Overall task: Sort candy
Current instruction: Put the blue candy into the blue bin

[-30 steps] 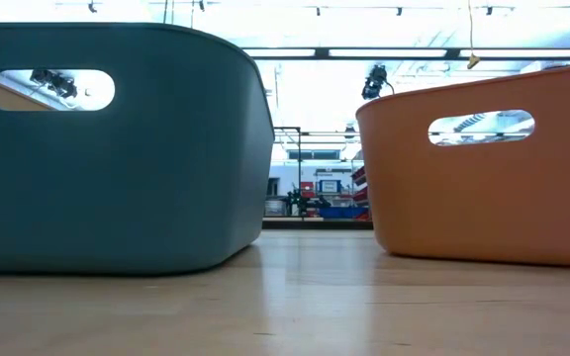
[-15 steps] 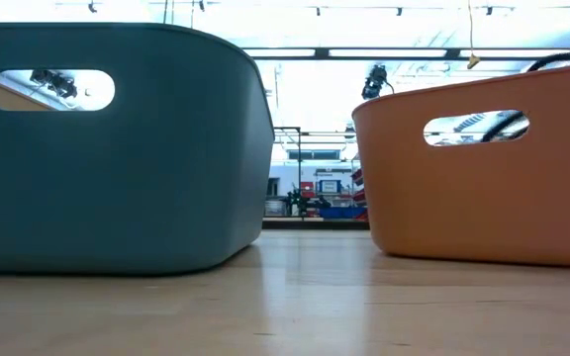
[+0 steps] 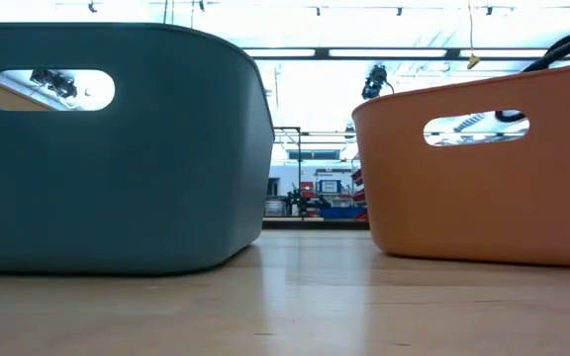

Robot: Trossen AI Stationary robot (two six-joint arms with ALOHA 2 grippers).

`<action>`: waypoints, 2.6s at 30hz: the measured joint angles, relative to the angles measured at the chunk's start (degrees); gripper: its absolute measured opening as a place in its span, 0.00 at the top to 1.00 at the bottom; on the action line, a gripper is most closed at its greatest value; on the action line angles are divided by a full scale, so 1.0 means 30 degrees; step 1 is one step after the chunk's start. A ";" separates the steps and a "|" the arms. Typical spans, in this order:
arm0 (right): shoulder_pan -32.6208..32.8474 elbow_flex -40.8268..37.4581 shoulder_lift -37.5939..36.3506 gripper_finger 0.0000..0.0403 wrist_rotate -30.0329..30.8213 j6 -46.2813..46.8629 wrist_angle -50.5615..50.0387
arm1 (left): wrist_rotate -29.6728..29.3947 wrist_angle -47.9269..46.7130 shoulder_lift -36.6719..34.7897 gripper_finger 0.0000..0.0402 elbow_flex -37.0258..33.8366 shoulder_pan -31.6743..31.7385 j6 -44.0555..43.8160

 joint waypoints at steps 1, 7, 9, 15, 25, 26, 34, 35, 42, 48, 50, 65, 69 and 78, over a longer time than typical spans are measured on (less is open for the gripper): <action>0.0071 0.0008 -0.0130 0.85 -0.0127 0.0098 -0.0016 | -0.0007 0.0006 0.0000 1.00 0.0000 0.0000 0.0000; 0.0812 0.0757 -0.1215 0.85 -0.0075 0.0948 -0.0171 | -0.0007 0.0039 0.0000 1.00 0.0000 0.0000 0.0000; 0.1127 0.1249 -0.1671 0.85 -0.0061 0.1313 -0.0172 | -0.0046 0.0039 0.0000 1.00 0.0000 -0.0001 0.0000; 0.2127 0.3282 -0.2776 0.84 0.0536 0.2057 0.0477 | -0.0251 0.0039 0.0000 1.00 0.0000 -0.0007 0.0000; 0.2222 0.6587 -0.3375 0.84 0.5379 -0.2164 0.4889 | -0.1226 0.0012 0.0007 1.00 0.0378 -0.0007 0.0233; 0.1963 0.6814 -0.3297 0.84 0.5651 -0.3020 0.5513 | -0.1298 0.0010 0.0007 1.00 0.0536 -0.0007 0.0449; -0.0891 0.7206 -0.2518 0.84 0.5965 -0.9843 1.1758 | -0.1590 0.0004 0.0007 1.00 0.2049 -0.0007 0.2630; -0.1236 0.7206 -0.2360 0.84 0.5965 -1.0590 1.2342 | -0.1587 -0.0019 0.0007 1.00 0.2228 -0.0018 0.3003; -0.3474 0.7206 -0.0760 0.84 0.5808 -1.4880 1.7327 | -0.3123 -0.0134 0.0007 1.00 0.3049 -0.0249 0.5015; -0.4800 0.7206 0.1373 0.84 0.5687 -1.7071 2.1472 | -0.5640 -0.0216 -0.0015 1.00 0.3308 -0.0375 0.5962; -0.5099 0.7206 0.2082 0.84 0.5659 -1.7599 2.2538 | -0.6113 -0.0277 -0.0015 1.00 0.3308 -0.0379 0.6011; -0.6292 0.7206 0.8844 0.84 0.5651 -1.8216 3.2015 | -0.7045 -0.0453 -0.0029 1.00 0.3308 -0.0525 0.5952; -0.6426 0.7206 0.9906 0.83 0.5646 -1.7766 3.2498 | -0.7064 -0.0449 -0.0029 1.00 0.3308 -0.0525 0.5938; -0.6424 0.7206 1.0847 0.82 0.6481 -1.7816 3.2917 | -0.7086 -0.0441 -0.0036 1.00 0.3310 -0.0525 0.5931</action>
